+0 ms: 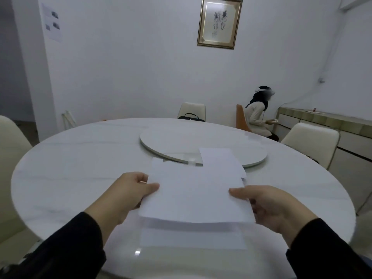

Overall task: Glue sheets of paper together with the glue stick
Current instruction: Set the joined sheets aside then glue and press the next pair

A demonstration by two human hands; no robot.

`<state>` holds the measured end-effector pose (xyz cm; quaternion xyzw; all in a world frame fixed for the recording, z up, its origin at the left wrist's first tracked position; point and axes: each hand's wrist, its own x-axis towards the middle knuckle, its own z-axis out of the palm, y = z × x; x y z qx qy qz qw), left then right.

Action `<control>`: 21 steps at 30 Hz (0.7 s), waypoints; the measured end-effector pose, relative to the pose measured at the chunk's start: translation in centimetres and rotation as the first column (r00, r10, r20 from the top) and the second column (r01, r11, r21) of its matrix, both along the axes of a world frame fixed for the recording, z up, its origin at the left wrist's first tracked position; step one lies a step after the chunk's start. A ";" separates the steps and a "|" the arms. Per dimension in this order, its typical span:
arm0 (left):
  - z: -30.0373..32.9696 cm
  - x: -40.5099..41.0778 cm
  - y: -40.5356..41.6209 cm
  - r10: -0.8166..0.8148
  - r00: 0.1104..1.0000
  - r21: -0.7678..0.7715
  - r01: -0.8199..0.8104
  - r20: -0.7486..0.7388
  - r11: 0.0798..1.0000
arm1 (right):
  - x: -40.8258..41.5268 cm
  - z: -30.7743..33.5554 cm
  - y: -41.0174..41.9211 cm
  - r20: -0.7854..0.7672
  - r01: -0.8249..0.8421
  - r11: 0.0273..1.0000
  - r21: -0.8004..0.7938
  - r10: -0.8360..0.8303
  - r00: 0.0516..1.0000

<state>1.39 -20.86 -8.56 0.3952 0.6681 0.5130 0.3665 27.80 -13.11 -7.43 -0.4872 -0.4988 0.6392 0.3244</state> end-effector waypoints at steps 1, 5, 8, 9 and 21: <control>-0.5 -0.2 0.1 -0.011 1.000 -0.027 0.011 -0.005 1.000 | 0.1 -0.5 0.1 0.038 0.011 1.000 0.018 -0.012 0.999; -1.8 -0.2 -0.2 -0.012 0.999 -0.070 0.008 -0.051 0.998 | 0.8 -2.0 0.4 0.117 0.068 0.994 0.086 -0.078 0.990; -2.2 -0.2 -0.6 -0.009 0.972 -0.082 -0.010 -0.235 0.997 | 1.3 -2.9 0.3 0.131 0.089 0.990 0.109 -0.103 0.986; -2.3 -0.2 -0.7 -0.019 0.961 -0.090 -0.007 -0.275 0.996 | 1.3 -3.1 0.2 0.135 0.089 0.989 0.114 -0.105 0.985; -2.8 -0.9 -0.9 -0.058 0.918 -0.132 0.006 -0.392 0.991 | 0.9 -4.6 -0.1 0.168 0.096 0.989 0.112 -0.114 0.979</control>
